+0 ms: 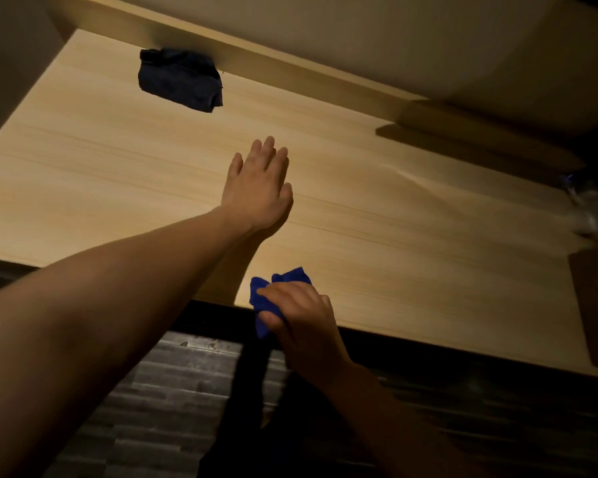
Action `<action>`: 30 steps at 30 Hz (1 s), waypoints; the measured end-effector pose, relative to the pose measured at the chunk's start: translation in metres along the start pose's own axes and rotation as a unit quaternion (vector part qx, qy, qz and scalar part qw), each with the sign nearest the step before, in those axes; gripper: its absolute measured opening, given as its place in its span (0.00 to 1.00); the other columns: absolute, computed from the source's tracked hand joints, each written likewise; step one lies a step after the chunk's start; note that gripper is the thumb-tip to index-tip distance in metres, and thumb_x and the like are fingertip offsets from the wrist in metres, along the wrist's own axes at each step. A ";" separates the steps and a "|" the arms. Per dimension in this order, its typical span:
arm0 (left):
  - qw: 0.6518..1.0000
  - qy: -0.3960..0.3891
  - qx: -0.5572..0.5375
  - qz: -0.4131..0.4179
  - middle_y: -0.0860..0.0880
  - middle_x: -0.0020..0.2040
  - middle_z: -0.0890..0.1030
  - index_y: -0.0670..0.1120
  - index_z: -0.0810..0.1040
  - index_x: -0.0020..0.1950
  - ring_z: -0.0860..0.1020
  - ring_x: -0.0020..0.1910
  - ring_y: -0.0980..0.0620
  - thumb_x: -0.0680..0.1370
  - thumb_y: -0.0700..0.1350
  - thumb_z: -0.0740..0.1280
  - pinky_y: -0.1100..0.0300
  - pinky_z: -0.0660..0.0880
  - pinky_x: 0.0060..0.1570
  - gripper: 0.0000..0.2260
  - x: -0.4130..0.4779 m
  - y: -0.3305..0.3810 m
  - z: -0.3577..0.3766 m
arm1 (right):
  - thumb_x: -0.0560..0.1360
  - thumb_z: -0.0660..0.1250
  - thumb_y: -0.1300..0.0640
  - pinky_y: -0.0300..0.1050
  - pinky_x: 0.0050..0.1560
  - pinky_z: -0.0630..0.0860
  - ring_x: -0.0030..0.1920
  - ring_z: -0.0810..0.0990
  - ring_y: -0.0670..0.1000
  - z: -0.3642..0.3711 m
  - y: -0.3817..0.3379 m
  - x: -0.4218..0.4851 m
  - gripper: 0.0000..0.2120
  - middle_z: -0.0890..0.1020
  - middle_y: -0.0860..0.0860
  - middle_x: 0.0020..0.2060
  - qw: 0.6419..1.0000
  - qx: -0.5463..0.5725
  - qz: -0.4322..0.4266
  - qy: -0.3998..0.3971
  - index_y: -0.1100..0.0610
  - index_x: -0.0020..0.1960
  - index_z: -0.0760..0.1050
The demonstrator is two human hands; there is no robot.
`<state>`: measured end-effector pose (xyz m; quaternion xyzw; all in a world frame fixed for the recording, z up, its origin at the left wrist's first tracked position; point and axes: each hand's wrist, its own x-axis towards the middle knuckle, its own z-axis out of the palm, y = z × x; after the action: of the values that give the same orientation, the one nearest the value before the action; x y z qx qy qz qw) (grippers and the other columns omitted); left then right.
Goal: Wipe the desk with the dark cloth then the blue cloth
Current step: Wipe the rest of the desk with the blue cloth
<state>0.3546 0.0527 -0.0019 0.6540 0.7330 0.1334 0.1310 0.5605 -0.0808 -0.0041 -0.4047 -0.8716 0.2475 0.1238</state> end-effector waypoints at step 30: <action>0.992 -0.063 0.094 -0.050 0.50 0.87 0.38 0.52 0.41 0.88 0.34 0.85 0.49 0.86 0.64 0.40 0.42 0.38 0.83 0.32 0.002 0.006 0.018 | 0.85 0.46 0.37 0.72 0.75 0.53 0.83 0.48 0.56 -0.099 0.178 0.284 0.27 0.52 0.46 0.84 0.977 -0.193 0.063 -0.062 0.39 0.83 0.50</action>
<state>0.3662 0.0556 -0.0163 0.6328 0.7646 0.0155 0.1212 0.5342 0.2674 -0.0103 -0.4591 -0.8816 0.1063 -0.0265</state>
